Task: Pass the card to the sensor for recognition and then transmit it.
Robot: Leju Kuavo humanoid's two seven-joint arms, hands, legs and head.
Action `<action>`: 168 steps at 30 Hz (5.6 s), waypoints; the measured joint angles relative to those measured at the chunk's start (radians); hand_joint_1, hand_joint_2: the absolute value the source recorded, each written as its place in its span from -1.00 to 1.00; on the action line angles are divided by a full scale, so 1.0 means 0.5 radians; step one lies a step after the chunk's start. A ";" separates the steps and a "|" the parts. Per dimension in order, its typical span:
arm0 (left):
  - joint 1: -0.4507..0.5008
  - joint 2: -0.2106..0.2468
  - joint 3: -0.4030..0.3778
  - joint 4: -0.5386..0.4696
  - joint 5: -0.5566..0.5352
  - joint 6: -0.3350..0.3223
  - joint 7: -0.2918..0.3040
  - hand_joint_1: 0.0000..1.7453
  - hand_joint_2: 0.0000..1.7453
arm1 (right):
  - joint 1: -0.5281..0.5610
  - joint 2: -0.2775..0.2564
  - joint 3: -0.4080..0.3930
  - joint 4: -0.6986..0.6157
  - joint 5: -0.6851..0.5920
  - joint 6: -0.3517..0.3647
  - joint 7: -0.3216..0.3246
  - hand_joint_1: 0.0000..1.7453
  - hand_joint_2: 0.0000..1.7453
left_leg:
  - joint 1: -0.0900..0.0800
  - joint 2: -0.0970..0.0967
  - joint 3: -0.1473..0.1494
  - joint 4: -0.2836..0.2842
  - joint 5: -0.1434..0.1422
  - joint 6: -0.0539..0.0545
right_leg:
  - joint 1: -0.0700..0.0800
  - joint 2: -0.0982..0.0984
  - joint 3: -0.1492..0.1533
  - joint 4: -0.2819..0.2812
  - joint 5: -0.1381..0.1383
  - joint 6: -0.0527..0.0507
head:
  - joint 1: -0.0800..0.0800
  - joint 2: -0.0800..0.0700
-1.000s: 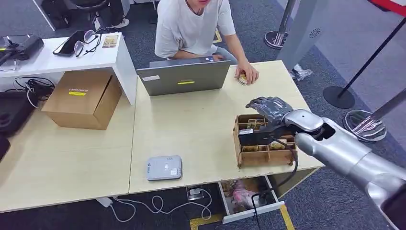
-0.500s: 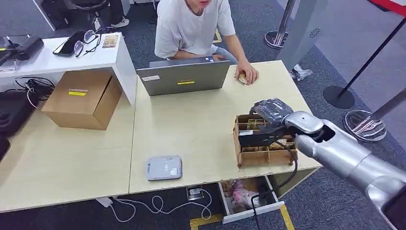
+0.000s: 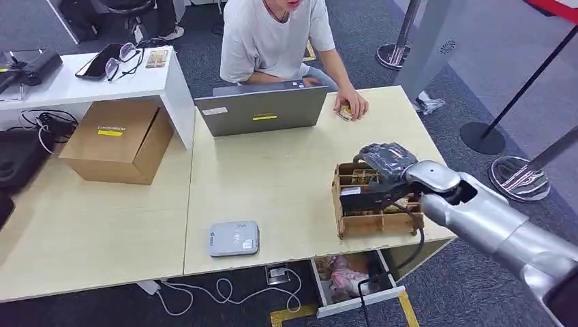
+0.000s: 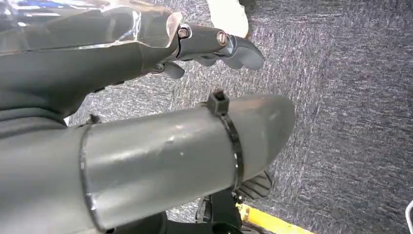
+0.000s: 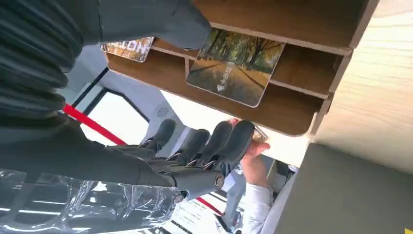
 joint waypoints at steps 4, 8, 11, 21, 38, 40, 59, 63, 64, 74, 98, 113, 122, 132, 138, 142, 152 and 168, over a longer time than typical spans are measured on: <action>0.000 0.000 0.000 0.000 0.014 0.000 0.000 -1.00 -1.00 | 0.009 0.000 -0.002 0.002 0.003 0.000 -0.005 -0.08 1.00 | 0.000 0.000 0.000 0.000 0.000 0.000 | 0.000 0.000 0.000 0.000 0.000 0.000 | 0.000 0.000; 0.000 0.000 0.000 0.000 0.027 0.000 0.000 -1.00 -1.00 | 0.021 0.000 -0.017 0.002 0.005 -0.007 -0.005 0.04 1.00 | 0.000 0.000 0.000 0.000 0.000 0.000 | 0.000 0.000 0.000 0.000 0.000 0.000 | 0.000 0.000; 0.000 0.000 0.000 0.000 0.034 0.000 -0.001 -1.00 -1.00 | 0.023 0.000 -0.027 0.002 0.005 -0.007 -0.005 0.12 1.00 | 0.000 0.000 0.000 0.000 0.000 0.000 | 0.000 0.000 0.000 0.000 0.000 0.000 | 0.000 0.000; 0.000 -0.001 0.000 0.000 0.060 0.000 -0.006 -1.00 -1.00 | 0.035 0.000 -0.033 0.002 0.008 -0.007 0.001 0.04 1.00 | 0.000 0.000 0.000 0.000 0.000 0.000 | 0.000 0.000 0.000 0.000 0.000 0.000 | 0.000 0.000; 0.002 -0.001 0.000 0.000 0.097 0.000 -0.005 -1.00 -1.00 | 0.062 0.000 -0.034 0.003 0.018 0.002 -0.005 0.18 1.00 | 0.000 0.000 -0.001 0.000 0.000 0.000 | 0.000 0.000 0.000 0.000 0.000 0.000 | 0.000 0.000; 0.002 -0.001 0.000 0.000 0.101 0.001 -0.005 -1.00 -1.00 | 0.062 0.000 -0.034 0.003 0.018 0.003 -0.005 0.44 1.00 | 0.000 0.000 -0.001 0.000 0.000 0.000 | 0.000 0.000 0.000 0.000 0.000 0.000 | 0.000 0.000; 0.013 0.000 0.000 0.000 0.121 0.017 0.011 -1.00 -1.00 | 0.061 0.000 -0.034 0.020 0.002 0.000 -0.027 0.94 1.00 | 0.000 0.000 0.000 0.000 0.000 0.000 | 0.000 0.000 0.000 0.000 0.000 0.000 | 0.000 0.000; 0.017 0.000 0.000 0.000 0.121 0.017 0.012 -1.00 -1.00 | 0.058 0.000 -0.034 0.020 -0.002 -0.013 -0.040 0.94 1.00 | 0.001 0.000 0.000 0.000 0.000 -0.001 | 0.000 0.000 0.000 0.000 0.000 0.000 | 0.000 0.000; 0.019 0.000 0.000 0.000 0.121 0.017 0.012 -1.00 -1.00 | 0.057 0.000 -0.034 0.020 -0.005 -0.016 -0.043 0.98 1.00 | 0.001 0.000 0.000 0.000 0.000 -0.001 | 0.000 0.000 0.000 0.000 0.000 -0.001 | -0.001 0.000; 0.023 -0.001 0.000 0.000 0.121 0.024 0.012 -1.00 -1.00 | 0.058 0.003 -0.035 0.021 -0.007 -0.063 -0.064 0.92 1.00 | 0.000 0.000 0.000 0.000 0.000 -0.001 | 0.000 0.000 0.000 0.000 0.000 0.000 | 0.000 0.000; 0.023 -0.001 0.000 0.000 0.095 0.020 -0.003 -1.00 -1.00 | -0.047 0.031 -0.143 -0.086 0.034 -0.126 -0.060 0.84 1.00 | 0.001 0.000 -0.001 0.000 0.001 0.000 | 0.000 0.000 0.000 0.000 0.000 0.000 | 0.000 0.000; 0.022 -0.007 0.000 0.000 0.103 0.033 -0.007 -1.00 -1.00 | -0.131 0.041 -0.195 -0.143 0.030 -0.184 -0.091 0.96 1.00 | 0.001 0.000 -0.001 0.000 0.001 0.000 | 0.000 0.000 0.000 0.000 0.000 0.000 | 0.000 0.000; 0.021 -0.018 0.000 0.000 0.102 0.040 -0.027 -1.00 -1.00 | -0.144 0.060 -0.238 -0.173 0.012 -0.293 -0.123 1.00 1.00 | 0.001 0.000 -0.001 0.000 0.001 0.000 | 0.000 -0.001 0.000 0.000 0.000 0.000 | 0.000 0.000; 0.020 -0.021 0.000 0.000 0.054 0.041 -0.037 -1.00 -1.00 | -0.148 0.114 -0.306 -0.201 0.031 -0.486 -0.123 1.00 1.00 | 0.001 0.000 -0.001 0.000 0.001 0.000 | 0.000 0.000 0.000 0.000 0.000 0.000 | 0.000 0.000; 0.008 -0.024 0.000 0.000 -0.007 0.054 -0.044 -1.00 -1.00 | -0.158 0.197 -0.371 -0.182 0.103 -0.783 -0.168 1.00 1.00 | 0.001 0.000 -0.001 0.000 0.001 0.000 | 0.000 0.000 0.000 0.001 0.000 0.000 | 0.000 0.000; -0.010 -0.034 0.000 0.000 -0.060 0.073 -0.044 -1.00 -1.00 | -0.175 0.308 -0.417 -0.114 0.251 -1.104 -0.173 1.00 1.00 | 0.001 0.000 0.000 0.000 0.002 -0.001 | 0.001 0.000 0.000 0.001 0.001 -0.001 | 0.000 0.000; -0.045 -0.062 0.000 0.000 -0.191 0.089 -0.036 -1.00 -1.00 | -0.163 0.599 -0.589 0.165 0.786 -1.743 -0.133 1.00 1.00 | 0.001 0.000 0.000 0.000 0.003 -0.001 | 0.001 0.000 0.000 0.001 0.001 -0.001 | 0.000 0.000; -0.095 0.002 0.000 0.005 -0.247 -0.111 0.274 -1.00 -1.00 | -0.348 1.111 -0.824 0.828 0.931 -1.746 -0.140 1.00 1.00 | 0.003 0.002 0.002 0.000 0.007 -0.005 | 0.003 0.002 0.000 0.003 0.002 -0.003 | 0.000 0.000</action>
